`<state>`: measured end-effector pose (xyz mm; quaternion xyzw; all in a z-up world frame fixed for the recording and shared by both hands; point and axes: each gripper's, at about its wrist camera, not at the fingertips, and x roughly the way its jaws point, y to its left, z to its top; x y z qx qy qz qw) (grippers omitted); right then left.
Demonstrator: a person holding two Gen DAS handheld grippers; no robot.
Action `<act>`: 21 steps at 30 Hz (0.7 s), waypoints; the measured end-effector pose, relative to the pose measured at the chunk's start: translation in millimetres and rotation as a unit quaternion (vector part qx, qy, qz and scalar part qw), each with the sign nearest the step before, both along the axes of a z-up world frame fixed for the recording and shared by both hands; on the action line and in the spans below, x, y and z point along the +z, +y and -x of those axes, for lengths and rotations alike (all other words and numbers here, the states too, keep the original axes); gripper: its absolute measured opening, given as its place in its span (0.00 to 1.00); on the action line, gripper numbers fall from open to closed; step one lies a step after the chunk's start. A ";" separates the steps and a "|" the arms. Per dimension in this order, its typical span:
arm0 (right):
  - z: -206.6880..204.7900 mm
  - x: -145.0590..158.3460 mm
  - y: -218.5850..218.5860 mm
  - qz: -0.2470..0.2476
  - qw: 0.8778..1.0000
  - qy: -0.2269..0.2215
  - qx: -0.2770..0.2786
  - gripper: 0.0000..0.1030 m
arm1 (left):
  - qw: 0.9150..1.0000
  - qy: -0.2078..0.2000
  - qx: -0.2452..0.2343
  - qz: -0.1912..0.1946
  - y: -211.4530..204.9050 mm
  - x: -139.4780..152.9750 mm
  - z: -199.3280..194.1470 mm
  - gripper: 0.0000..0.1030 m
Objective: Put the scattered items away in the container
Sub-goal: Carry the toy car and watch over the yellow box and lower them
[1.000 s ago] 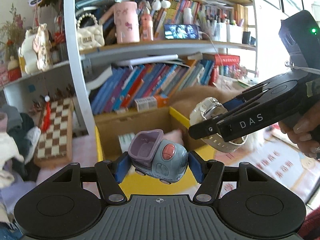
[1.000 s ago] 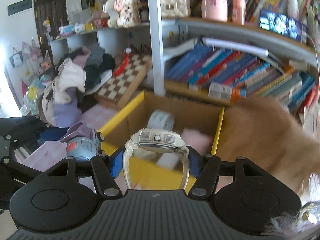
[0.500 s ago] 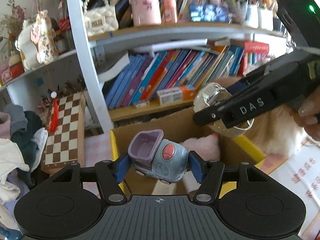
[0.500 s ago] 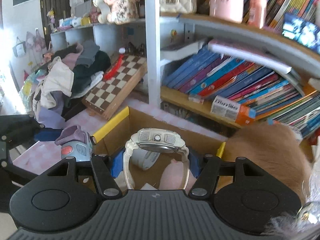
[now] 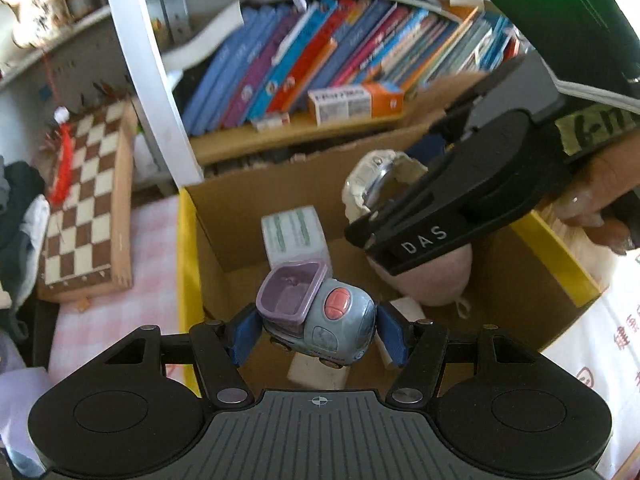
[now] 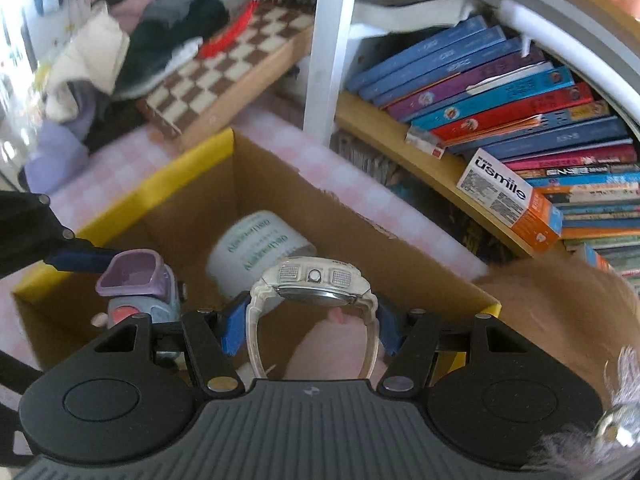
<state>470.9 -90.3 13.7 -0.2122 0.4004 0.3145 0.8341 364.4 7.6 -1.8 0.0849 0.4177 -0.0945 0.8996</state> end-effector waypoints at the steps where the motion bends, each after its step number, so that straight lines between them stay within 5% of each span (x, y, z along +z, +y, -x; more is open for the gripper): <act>1: -3.5 -2.7 1.5 0.006 1.000 0.002 0.002 0.59 | 1.000 0.010 0.000 0.005 0.5 -2.3 -3.5 0.61; 15: -33.7 -31.3 12.0 0.034 0.999 0.038 0.011 0.59 | 0.994 0.087 -0.045 -0.041 -16.3 -21.2 -38.8 0.61; 21: -36.7 -33.5 13.8 0.025 0.999 0.043 0.012 0.60 | 0.994 0.087 -0.053 -0.052 -20.0 -23.0 -38.2 0.61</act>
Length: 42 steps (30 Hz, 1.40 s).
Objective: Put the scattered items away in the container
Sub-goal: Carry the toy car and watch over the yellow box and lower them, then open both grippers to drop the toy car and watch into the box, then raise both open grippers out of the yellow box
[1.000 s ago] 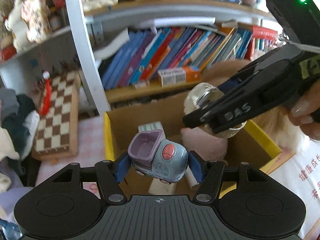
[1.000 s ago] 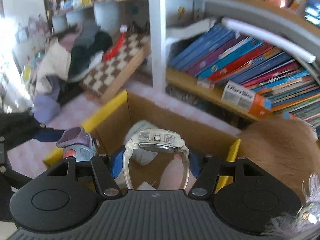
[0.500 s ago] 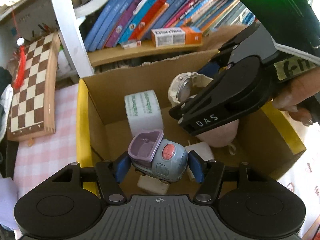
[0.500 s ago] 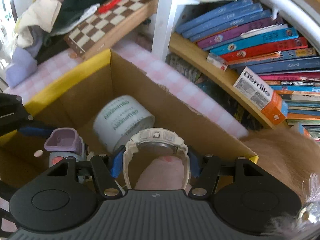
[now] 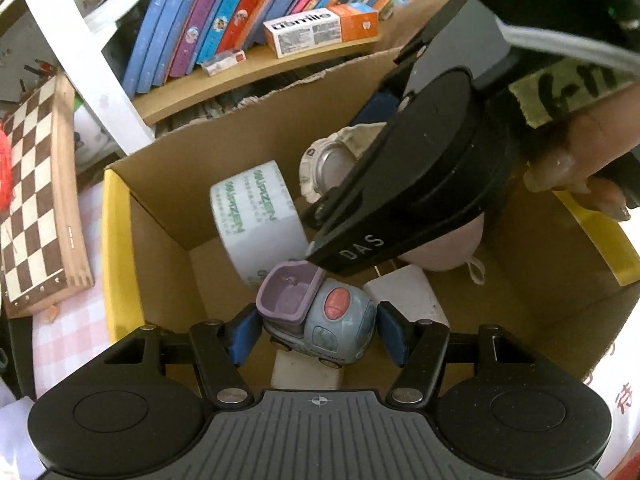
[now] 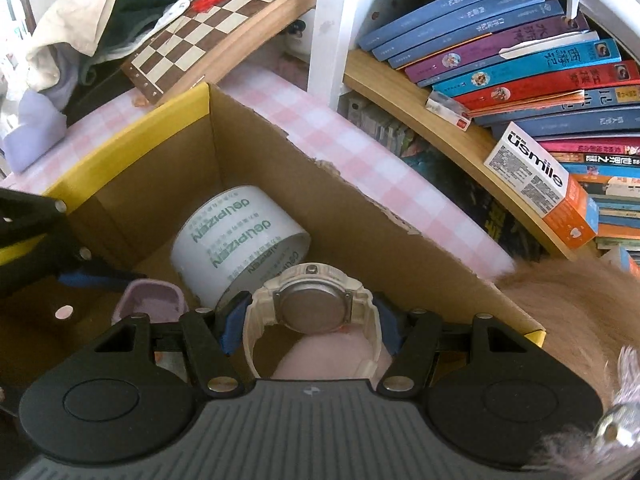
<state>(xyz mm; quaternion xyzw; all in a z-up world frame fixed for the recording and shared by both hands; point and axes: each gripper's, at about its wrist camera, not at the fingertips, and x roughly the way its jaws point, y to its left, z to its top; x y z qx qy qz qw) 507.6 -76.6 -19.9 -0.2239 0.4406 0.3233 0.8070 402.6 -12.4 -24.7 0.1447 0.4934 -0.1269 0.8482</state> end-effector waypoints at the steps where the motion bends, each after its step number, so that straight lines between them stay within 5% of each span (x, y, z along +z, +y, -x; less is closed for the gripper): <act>1: 0.0 0.1 -0.6 -0.004 1.000 0.001 0.000 0.61 | 1.000 -0.004 -0.001 -0.001 0.2 1.7 1.6 0.61; 5: 2.5 6.4 -4.4 -0.021 1.000 -0.003 -0.001 0.69 | 1.000 -0.020 -0.006 -0.005 0.9 8.4 8.0 0.63; 9: 8.0 21.1 -11.1 -0.043 0.999 -0.013 -0.001 0.73 | 0.999 -0.035 -0.011 -0.008 1.7 15.0 14.5 0.75; 21: 48.7 79.5 -48.1 -0.136 0.989 -0.048 -0.030 0.74 | 0.991 -0.130 0.021 0.015 22.4 60.8 60.0 0.80; 34: 134.4 118.0 -57.2 -0.178 0.978 -0.102 -0.023 0.74 | 0.971 -0.227 0.054 0.058 41.0 102.6 139.6 0.88; 42: 201.1 118.8 -67.0 -0.174 0.972 -0.152 -0.048 0.74 | 0.964 -0.240 0.074 0.083 61.1 99.3 188.6 0.89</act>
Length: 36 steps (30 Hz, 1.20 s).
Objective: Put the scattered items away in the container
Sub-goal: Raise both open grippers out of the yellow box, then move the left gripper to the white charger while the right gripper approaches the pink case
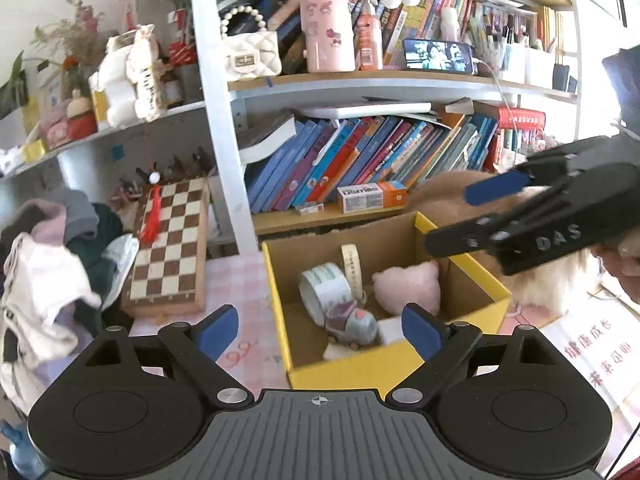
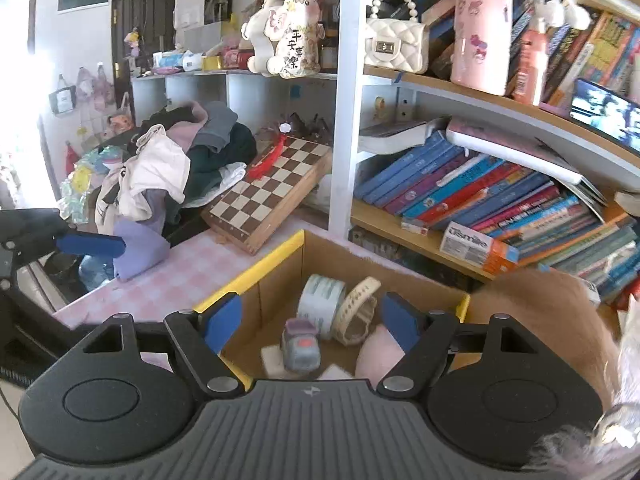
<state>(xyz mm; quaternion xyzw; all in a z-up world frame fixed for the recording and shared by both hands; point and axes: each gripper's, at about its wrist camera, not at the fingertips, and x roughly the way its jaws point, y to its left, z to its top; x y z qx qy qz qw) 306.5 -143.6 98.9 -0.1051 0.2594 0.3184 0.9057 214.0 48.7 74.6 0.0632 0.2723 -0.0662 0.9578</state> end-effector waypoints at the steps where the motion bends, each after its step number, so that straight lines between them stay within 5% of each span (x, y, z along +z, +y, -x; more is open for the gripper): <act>1: 7.5 -2.1 -0.8 0.002 1.000 -0.001 -0.003 0.74 | 1.000 0.002 0.000 0.001 1.9 -2.4 4.8 0.89; 14: 87.4 -64.7 -2.9 0.042 0.996 0.018 -0.073 0.74 | 0.998 0.040 0.015 0.036 19.4 -47.1 56.8 0.89; 23: 118.5 -119.4 3.3 0.061 0.991 0.047 -0.106 0.74 | 0.996 0.077 0.035 0.027 17.9 -88.8 75.0 0.89; 36: 117.0 -150.7 20.9 0.060 0.991 0.081 -0.092 0.73 | 0.991 0.117 0.055 0.014 6.8 -125.4 80.3 0.89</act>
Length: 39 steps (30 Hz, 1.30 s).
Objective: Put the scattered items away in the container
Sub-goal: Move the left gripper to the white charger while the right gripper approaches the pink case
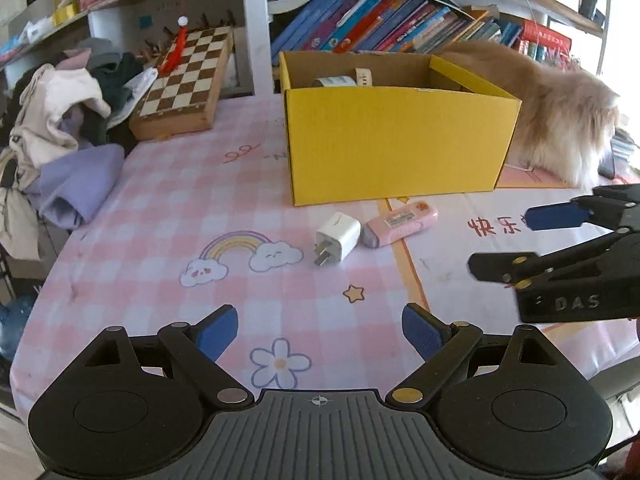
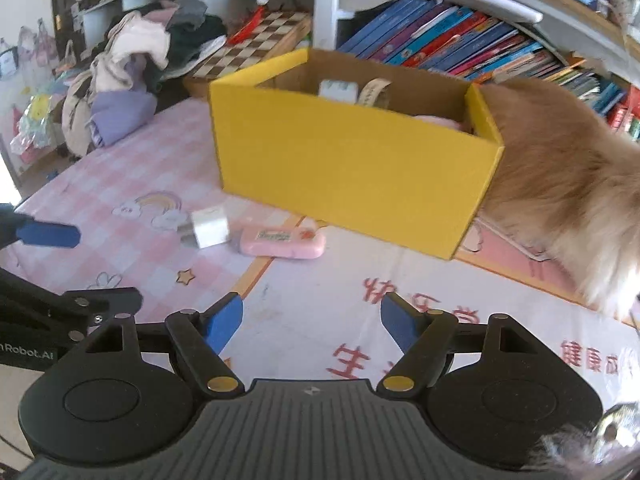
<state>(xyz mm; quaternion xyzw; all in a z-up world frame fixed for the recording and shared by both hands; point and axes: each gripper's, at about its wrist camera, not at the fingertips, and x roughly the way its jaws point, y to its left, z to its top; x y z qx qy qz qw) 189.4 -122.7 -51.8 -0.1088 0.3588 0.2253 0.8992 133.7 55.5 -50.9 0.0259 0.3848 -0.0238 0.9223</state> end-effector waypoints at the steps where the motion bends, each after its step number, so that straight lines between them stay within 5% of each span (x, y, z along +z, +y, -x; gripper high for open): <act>1: -0.2 -2.3 1.3 0.000 1.000 0.003 0.001 0.73 | 1.000 -0.002 0.000 -0.002 -0.7 0.5 -0.8 0.89; 23: -58.7 -18.6 8.8 -0.002 0.998 0.038 0.057 0.62 | 0.999 0.000 0.036 -0.003 -8.8 -5.8 -42.2 0.89; 30: -77.8 -26.0 12.2 -0.001 0.996 0.047 0.072 0.59 | 0.998 0.042 0.044 0.011 -10.2 -11.7 -58.7 0.89; 39: -93.5 -35.1 22.9 -0.002 0.993 0.047 0.112 0.52 | 0.997 0.041 0.068 0.018 -4.8 -12.8 -71.9 0.87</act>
